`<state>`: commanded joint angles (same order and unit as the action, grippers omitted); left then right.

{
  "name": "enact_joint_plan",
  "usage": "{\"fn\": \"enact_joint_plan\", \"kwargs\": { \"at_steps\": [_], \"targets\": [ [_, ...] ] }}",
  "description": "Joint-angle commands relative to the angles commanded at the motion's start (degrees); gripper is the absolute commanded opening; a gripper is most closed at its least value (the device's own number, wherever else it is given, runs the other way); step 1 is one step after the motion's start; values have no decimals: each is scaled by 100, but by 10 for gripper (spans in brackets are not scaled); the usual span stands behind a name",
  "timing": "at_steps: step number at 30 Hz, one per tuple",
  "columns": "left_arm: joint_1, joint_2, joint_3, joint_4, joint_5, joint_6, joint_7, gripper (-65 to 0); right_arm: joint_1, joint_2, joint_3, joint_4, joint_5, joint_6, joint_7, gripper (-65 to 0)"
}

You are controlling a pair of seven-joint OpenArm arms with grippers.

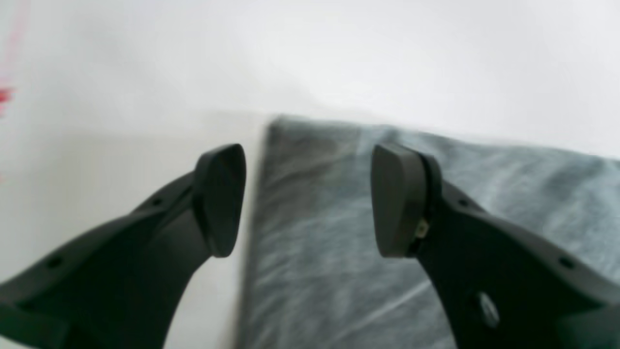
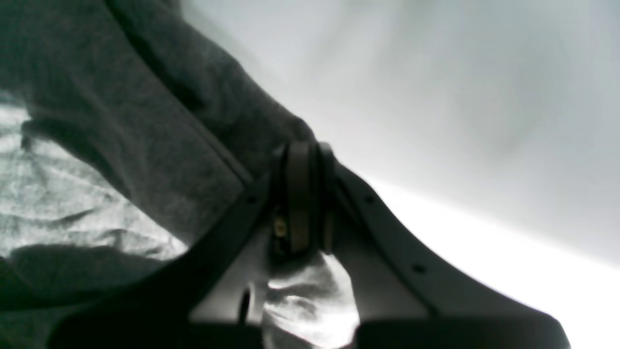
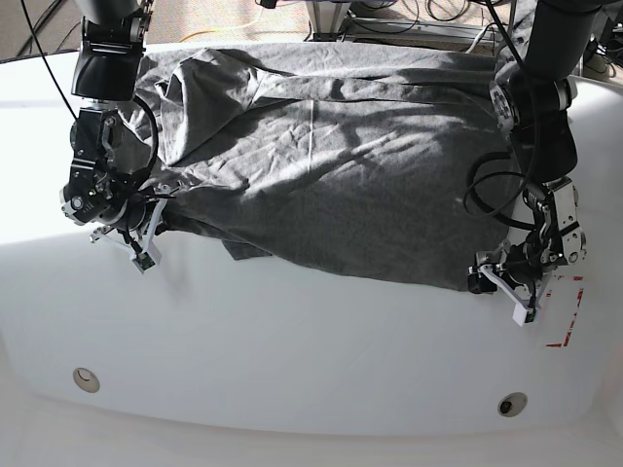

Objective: Layout the t-shirt on the table in an organized manner, then fold the t-shirt properly
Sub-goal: 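Release the shirt and grasp its hem corners with both grippers, then lift the hem and fold it over the shirt body with both grippers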

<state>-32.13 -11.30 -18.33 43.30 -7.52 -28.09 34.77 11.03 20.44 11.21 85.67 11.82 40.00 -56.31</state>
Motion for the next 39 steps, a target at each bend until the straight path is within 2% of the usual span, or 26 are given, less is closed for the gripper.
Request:
{"fn": "enact_joint_plan", "kwargs": {
  "at_steps": [7, 8, 11, 14, 16, 19, 23, 28, 33, 39],
  "targets": [
    [53, 220, 0, -114, 18, 18, -308, -269, 0, -149, 18, 88, -44, 0, -97, -650],
    [114, 229, 0, -114, 18, 18, -352, -287, 0, -149, 18, 88, -44, 0, -97, -650],
    [149, 229, 0, -105, 18, 26, -387, -390, 0, -158, 18, 88, -44, 0, -97, -650],
    [158, 229, 0, -88, 18, 9, -387, -529, 0, -158, 18, 88, -53, 0, -97, -650],
    [158, 229, 0, -70, 9, 9, -378, -576, 0, -158, 18, 88, -53, 0, -97, -650],
    [149, 193, -18, -26, -26, 0, -369, -610, 0, -158, 18, 88, -53, 0, -97, -650],
    [220, 114, -35, 492, -26, 0, -352, -619, 0, -149, 26, 176, -53, 0, -97, -650],
    [484, 79, -35, 1415, -35, -35, -53, -619, 0, -149, 26, 554, -53, 0, -299, -650],
    [607, 88, -44, 1996, -35, -457, 352, -619, 0, -176, 26, 1292, -53, 0, -791, -650],
    [905, 97, -167, 2866, -44, -527, 844, -619, -123, -193, 35, 2127, -53, 0, -1301, -650]
  ]
}}
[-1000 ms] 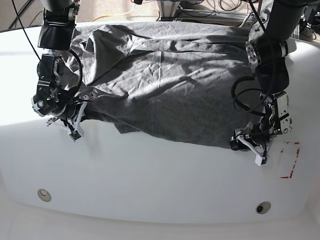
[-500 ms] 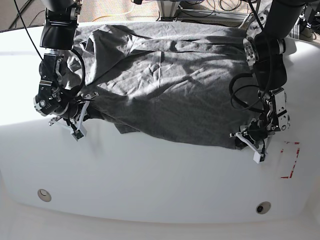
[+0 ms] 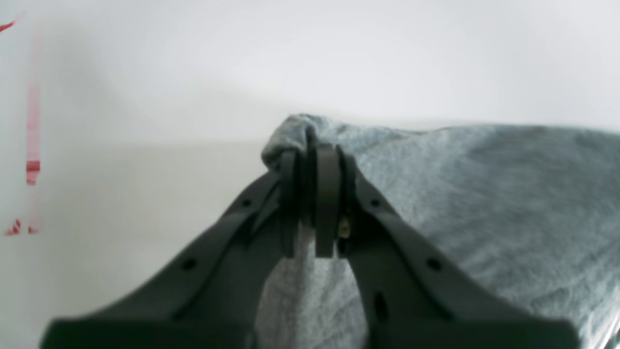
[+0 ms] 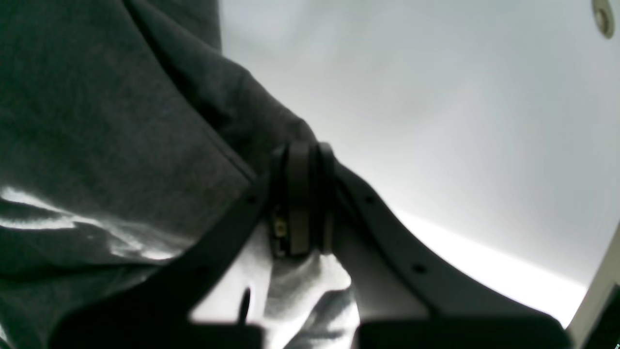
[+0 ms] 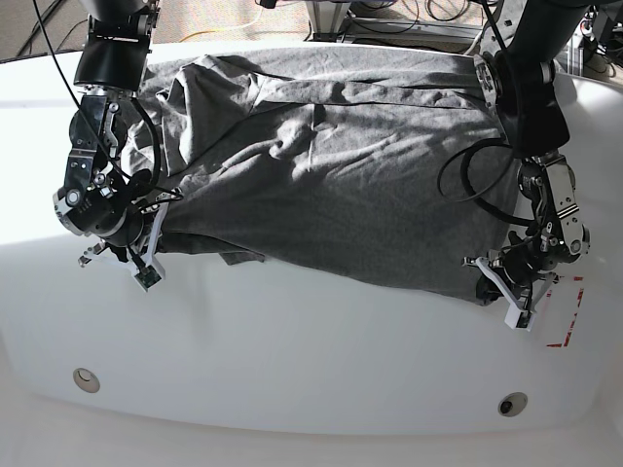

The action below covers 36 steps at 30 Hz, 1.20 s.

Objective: Layout the t-shirt on the table in an organized manner, then fold the t-shirt properly
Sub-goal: 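Lift the hem and fold it over the shirt body with both grippers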

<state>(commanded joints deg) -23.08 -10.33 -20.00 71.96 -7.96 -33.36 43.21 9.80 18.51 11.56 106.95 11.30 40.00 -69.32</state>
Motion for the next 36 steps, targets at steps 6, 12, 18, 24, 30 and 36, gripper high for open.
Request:
{"fn": "enact_joint_plan", "kwargs": {
  "at_steps": [6, 12, 18, 24, 30, 36],
  "targets": [
    [264, -18, -299, 747, 0, -9, 554, -618, -264, 0, 0, 624, 0, 0, -360, -650],
    [651, -35, -554, 1371, 9, -352, 853, -617, -659, 9, 141, 686, 0, 0, -360, -650],
    [1116, -185, -571, 2101, 18, -664, 1512, -615, -949, 0, 360, 695, 53, 0, -360, -650],
    [1723, -176, -703, 2725, 18, -664, 1767, -615, -1160, 0, 369, 703, 44, 0, -360, -650],
    [2356, -176, -721, 2989, 18, -664, 1767, -614, -1284, 0, 369, 721, 9, 0, -360, -639],
    [2778, -176, -721, 3007, 18, -664, 1767, -614, -1292, -35, 369, 721, 0, 0, -360, -419]
  ]
}}
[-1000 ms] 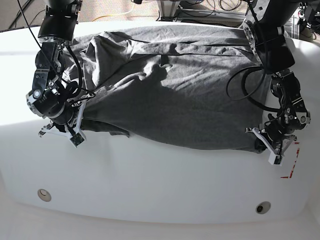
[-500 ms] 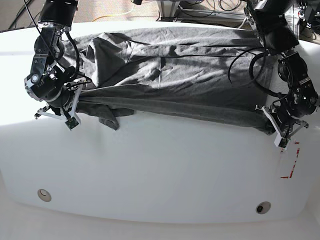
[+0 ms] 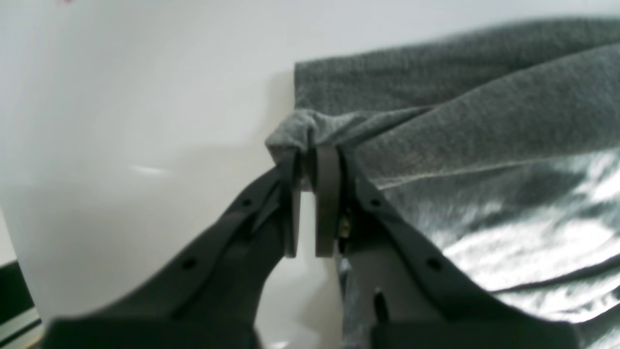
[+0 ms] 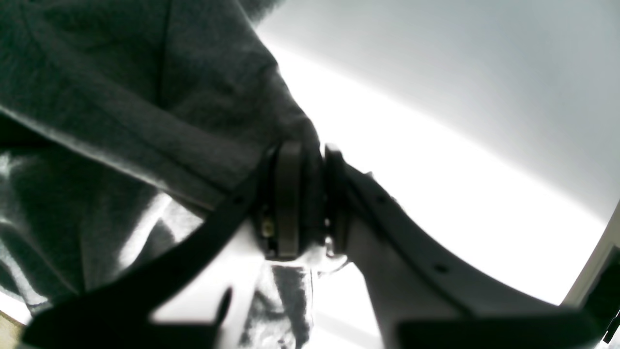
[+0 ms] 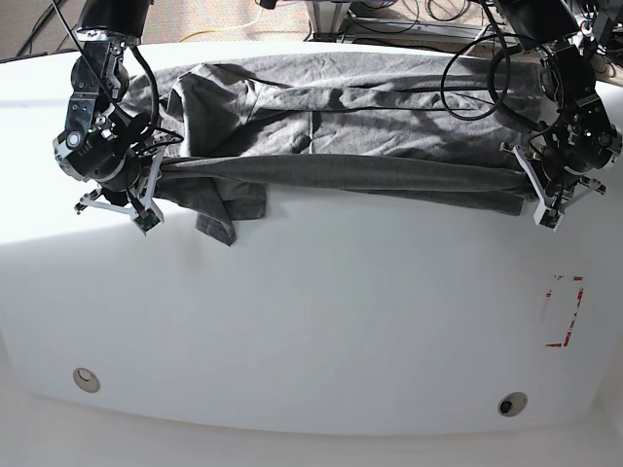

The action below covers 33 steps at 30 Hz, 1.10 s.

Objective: Layout the t-shirt on the table in an organized manner, then fold the t-shirt properly
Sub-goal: 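Lift the hem and fold it over the shirt body with both grippers, then lay the folded hem down and pull it toward the collar with both grippers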

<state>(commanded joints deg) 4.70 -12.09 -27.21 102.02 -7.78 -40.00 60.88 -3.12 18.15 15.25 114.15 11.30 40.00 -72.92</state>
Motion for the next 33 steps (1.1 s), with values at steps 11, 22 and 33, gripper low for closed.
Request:
{"fn": "enact_joint_plan", "kwargs": {
  "at_steps": [11, 22, 33],
  "targets": [
    [246, 9, -9, 0, 0, 0, 0, -614, 571, -598, -35, -290, 0, 0, 0, -13],
    [246, 9, -9, 0, 0, 0, 0, -614, 1240, -1240, -44, -1758, 0, 0, 255, -67],
    [211, 0, -9, -18, 9, 0, 0, -614, 1275, -1196, -44, -2910, 0, 0, 958, -341]
  ]
}}
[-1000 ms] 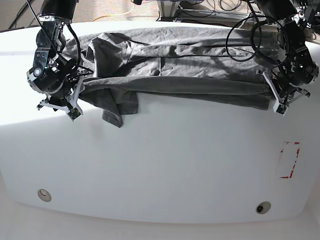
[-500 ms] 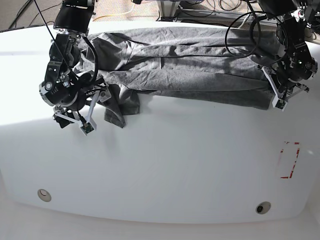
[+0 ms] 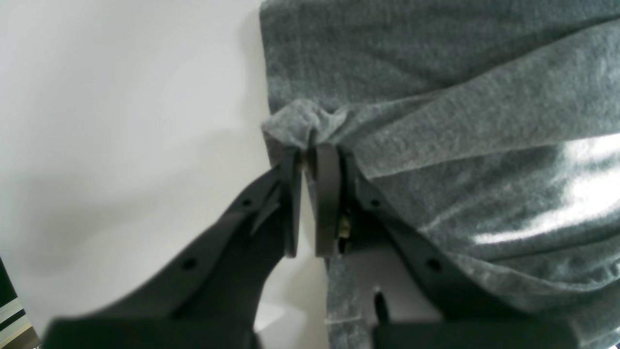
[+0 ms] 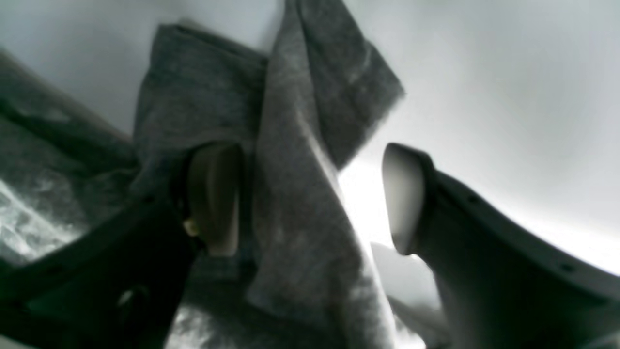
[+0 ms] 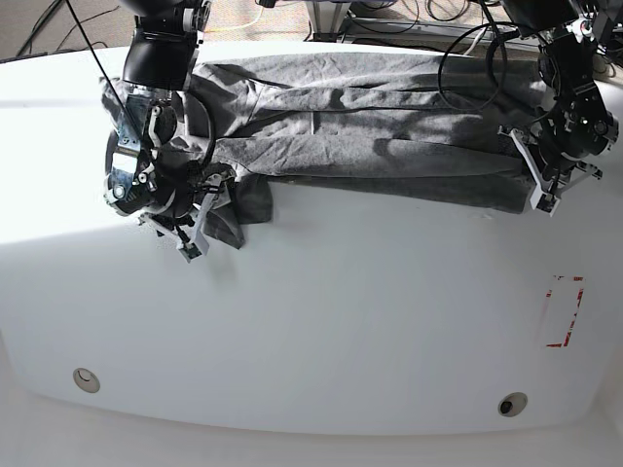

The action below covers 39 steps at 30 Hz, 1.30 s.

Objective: Layout the t-shirt on the table in an organized manner, then fold the t-shirt properly
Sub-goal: 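Lay the folded hem down and pull it toward the collar with both grippers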

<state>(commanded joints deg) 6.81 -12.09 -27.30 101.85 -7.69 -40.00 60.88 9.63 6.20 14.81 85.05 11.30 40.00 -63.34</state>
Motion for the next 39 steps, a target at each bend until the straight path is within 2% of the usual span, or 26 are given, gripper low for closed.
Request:
{"fn": "enact_joint_plan", "kwargs": {
  "at_steps": [3, 6, 12, 22, 28, 32, 36, 39],
  "targets": [
    [0, 0, 0, 0, 0, 0, 0, -614, -9, 0, 0, -88, 0, 0, 18, -469],
    [0, 9, 9, -9, 9, 0, -9, -614, -9, 0, 0, 9, 0, 0, 9, -642],
    [-9, 9, 26, -132, 0, 0, -9, -614, -18, 0, 0, 624, 0, 0, -325, -634],
    [-9, -9, 26, -413, 0, 0, -18, -614, -211, 9, 26, 2224, 62, 0, -1582, -650],
    [-9, 0, 26, -422, 9, 0, -18, -614, -721, -62, 0, 3095, 79, 0, -1666, -650],
    [-9, 9, 35, -422, 18, 0, -18, -614, -1099, -149, 26, 3138, 510, 0, -1666, -650],
    [-9, 0, 35, -510, 18, 0, -26, -614, -1574, -44, 35, 3138, 1301, 0, -1666, -650],
    [-18, -9, 35, -607, 18, 0, -26, -614, -1811, 62, 35, 3138, 1697, 0, -1666, -650]
  ]
}}
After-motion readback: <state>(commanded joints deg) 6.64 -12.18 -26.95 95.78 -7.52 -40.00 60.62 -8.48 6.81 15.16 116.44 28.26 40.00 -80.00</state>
